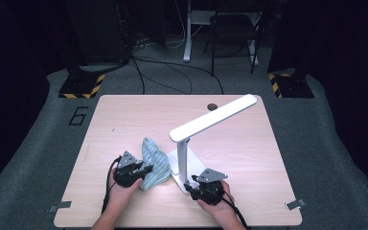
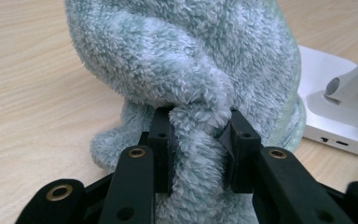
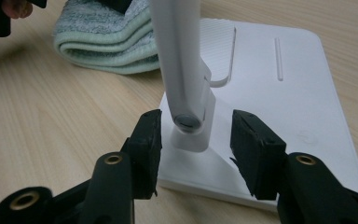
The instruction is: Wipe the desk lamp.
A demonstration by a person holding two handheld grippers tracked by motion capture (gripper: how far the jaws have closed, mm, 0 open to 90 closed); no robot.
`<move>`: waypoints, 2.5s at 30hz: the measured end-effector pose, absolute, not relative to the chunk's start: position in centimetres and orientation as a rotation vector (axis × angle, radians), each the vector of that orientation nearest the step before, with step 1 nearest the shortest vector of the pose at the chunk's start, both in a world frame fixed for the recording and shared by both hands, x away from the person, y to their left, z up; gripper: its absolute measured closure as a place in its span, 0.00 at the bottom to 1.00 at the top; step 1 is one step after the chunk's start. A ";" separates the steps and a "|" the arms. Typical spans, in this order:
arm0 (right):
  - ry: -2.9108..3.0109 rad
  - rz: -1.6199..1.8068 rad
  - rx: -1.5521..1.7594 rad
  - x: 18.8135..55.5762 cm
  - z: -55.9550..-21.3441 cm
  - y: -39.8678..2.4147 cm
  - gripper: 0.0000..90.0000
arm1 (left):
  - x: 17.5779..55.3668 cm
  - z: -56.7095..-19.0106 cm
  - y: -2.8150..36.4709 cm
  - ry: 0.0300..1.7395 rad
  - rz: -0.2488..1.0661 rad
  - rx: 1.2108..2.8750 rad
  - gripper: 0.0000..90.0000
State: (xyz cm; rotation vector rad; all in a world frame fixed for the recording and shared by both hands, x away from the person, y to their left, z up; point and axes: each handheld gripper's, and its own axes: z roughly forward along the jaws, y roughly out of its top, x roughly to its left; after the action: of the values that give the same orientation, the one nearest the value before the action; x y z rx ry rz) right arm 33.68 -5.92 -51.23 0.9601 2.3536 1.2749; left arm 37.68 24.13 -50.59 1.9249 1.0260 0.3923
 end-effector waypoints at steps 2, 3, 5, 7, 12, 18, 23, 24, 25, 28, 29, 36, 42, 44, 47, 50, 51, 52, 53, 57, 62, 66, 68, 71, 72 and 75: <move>2.334 1.270 0.961 33.8 -51.3 -5.4 0.58 | 37.6 -50.7 24.1 1.020 0.389 1.939 0.76; 2.320 1.264 0.977 33.8 -51.4 -5.1 0.58 | 37.6 -50.8 24.0 1.019 0.397 1.940 0.76; 2.298 1.271 0.973 33.9 -51.6 -4.7 0.59 | 37.6 -50.9 24.0 1.024 0.372 1.950 0.76; 2.289 1.253 0.958 33.8 -51.7 -4.3 0.60 | 37.6 -51.1 23.8 1.033 0.366 1.945 0.76; 2.286 1.220 0.922 33.9 -52.0 -3.4 0.68 | 37.5 -51.4 23.6 1.024 0.372 1.972 0.75; 2.262 1.202 0.949 34.1 -52.0 -3.2 0.76 | 37.5 -51.6 23.3 1.030 0.365 1.989 0.74; 2.258 1.205 0.944 34.1 -52.0 -3.3 0.76 | 37.2 -51.5 22.6 0.997 0.340 2.010 0.75; 2.265 1.205 0.933 34.1 -52.0 -3.3 0.76 | 37.0 -51.5 22.3 0.982 0.328 2.019 0.75; 2.267 1.204 0.927 34.1 -52.0 -3.3 0.76 | 36.9 -51.5 21.9 0.970 0.320 2.027 0.74; 2.267 1.205 0.929 34.0 -52.0 -3.3 0.77 | 36.7 -51.7 20.6 0.927 0.328 2.074 0.74; 2.266 1.204 0.917 34.0 -52.0 -3.4 0.77 | 36.6 -51.9 20.1 0.924 0.344 2.084 0.74; 2.265 1.205 0.921 33.8 -51.9 -3.4 0.77 | 37.0 -51.9 19.6 0.933 0.360 2.094 0.75; 2.272 1.197 0.910 33.7 -51.8 -3.6 0.78 | 37.7 -51.9 19.9 0.958 0.377 2.078 0.75; 2.276 1.201 0.905 33.6 -51.8 -3.7 0.78 | 38.0 -51.8 20.3 0.978 0.389 2.067 0.75; 2.293 1.200 0.891 33.4 -51.8 -3.9 0.78 | 38.5 -51.8 21.1 1.016 0.413 2.055 0.75; 2.297 1.202 0.877 33.1 -51.7 -3.9 0.78 | 39.0 -51.8 21.9 1.073 0.420 2.012 0.75; 2.301 1.205 0.880 33.1 -51.8 -3.9 0.78 | 39.0 -51.8 22.0 1.084 0.415 2.000 0.75; 2.305 1.205 0.879 33.0 -51.8 -4.0 0.78 | 39.1 -51.8 22.1 1.082 0.411 1.990 0.75; 2.304 1.203 0.879 33.0 -51.8 -4.0 0.78 | 39.1 -51.8 22.1 1.074 0.410 1.996 0.75; 2.303 1.206 0.883 33.0 -51.8 -4.0 0.78 | 38.9 -51.8 21.5 1.047 0.410 2.015 0.76; 2.303 1.207 0.883 33.0 -51.8 -4.0 0.78 | 38.4 -51.7 20.9 1.004 0.382 2.047 0.76; 2.300 1.204 0.875 33.1 -51.8 -3.9 0.78 | 38.1 -51.8 20.6 0.983 0.362 2.054 0.76; 2.302 1.202 0.883 33.1 -51.8 -3.9 0.77 | 37.7 -51.8 20.2 0.974 0.356 2.061 0.76; 2.290 1.206 0.893 33.2 -51.8 -3.8 0.77 | 37.2 -51.8 19.7 0.940 0.339 2.073 0.76; 2.293 1.205 0.893 33.3 -51.8 -3.8 0.77 | 37.1 -51.8 19.6 0.929 0.336 2.081 0.76; 2.298 1.207 0.897 33.4 -51.8 -3.7 0.77 | 36.7 -51.8 19.3 0.906 0.325 2.096 0.76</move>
State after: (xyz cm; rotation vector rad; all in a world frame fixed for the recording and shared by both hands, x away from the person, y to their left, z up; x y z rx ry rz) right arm 33.39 -3.72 -51.78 0.8974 2.2978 1.2068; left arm 36.67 19.34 -51.76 2.0961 0.9063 0.3255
